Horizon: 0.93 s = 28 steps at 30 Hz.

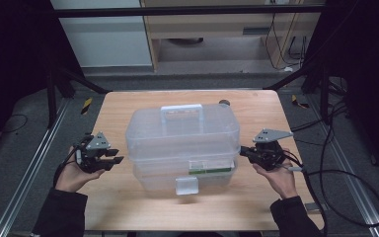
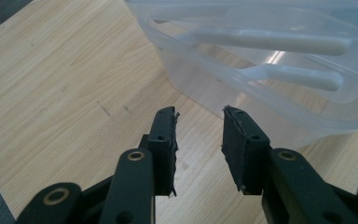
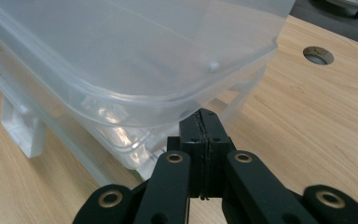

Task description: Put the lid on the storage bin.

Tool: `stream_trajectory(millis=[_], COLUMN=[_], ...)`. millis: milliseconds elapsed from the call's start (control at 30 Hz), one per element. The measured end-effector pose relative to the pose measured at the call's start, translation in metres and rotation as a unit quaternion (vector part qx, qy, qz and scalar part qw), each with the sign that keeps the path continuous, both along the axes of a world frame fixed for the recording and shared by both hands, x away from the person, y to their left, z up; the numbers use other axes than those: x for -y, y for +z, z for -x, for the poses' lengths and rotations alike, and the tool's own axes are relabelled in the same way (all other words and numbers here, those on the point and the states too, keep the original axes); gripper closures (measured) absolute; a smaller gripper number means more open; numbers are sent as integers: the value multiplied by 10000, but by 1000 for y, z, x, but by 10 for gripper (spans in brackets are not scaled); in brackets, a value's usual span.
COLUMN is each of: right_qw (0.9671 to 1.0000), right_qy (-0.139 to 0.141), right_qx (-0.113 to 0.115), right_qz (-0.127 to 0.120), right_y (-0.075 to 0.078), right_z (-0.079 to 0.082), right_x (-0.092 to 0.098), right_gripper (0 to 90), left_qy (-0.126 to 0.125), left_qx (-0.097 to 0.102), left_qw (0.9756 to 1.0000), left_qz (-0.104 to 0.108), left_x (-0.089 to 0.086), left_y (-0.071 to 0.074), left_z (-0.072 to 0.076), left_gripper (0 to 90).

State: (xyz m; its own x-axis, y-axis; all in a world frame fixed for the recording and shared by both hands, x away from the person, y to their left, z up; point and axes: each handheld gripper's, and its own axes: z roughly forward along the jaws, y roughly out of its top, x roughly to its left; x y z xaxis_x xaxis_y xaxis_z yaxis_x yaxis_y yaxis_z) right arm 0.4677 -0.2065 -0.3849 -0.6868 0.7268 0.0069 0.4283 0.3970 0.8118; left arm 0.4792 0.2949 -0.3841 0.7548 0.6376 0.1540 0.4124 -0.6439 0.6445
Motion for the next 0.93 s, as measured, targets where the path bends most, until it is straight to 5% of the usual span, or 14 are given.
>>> stream_trajectory(millis=[133, 233, 467, 600, 933], right_qw=[9999, 10000, 9990, 9969, 9909], right_qy=[-62, 11, -328, -681, -1303], right_qx=[-51, -66, -18, 77, 209], right_qz=[136, -23, 302, 391, 251], right_y=[-7, -8, -18, -28, -47], right_z=[1, 2, 0, -2, -8], right_x=[3, 4, 11, 23, 46], right_gripper=[900, 900, 867, 781, 407], left_qy=[16, 30, 106, 180, 407], left_qx=[-8, -24, -32, -36, -13], left_qw=[10000, 10000, 9999, 9998, 9992], left_qz=[-8, -20, 3, 8, 45], left_x=[0, 1, -2, -3, -10], left_y=[-1, -3, -5, -8, -13], left_z=[-1, -2, -2, -3, -6], left_gripper=[640, 640, 637, 632, 604])
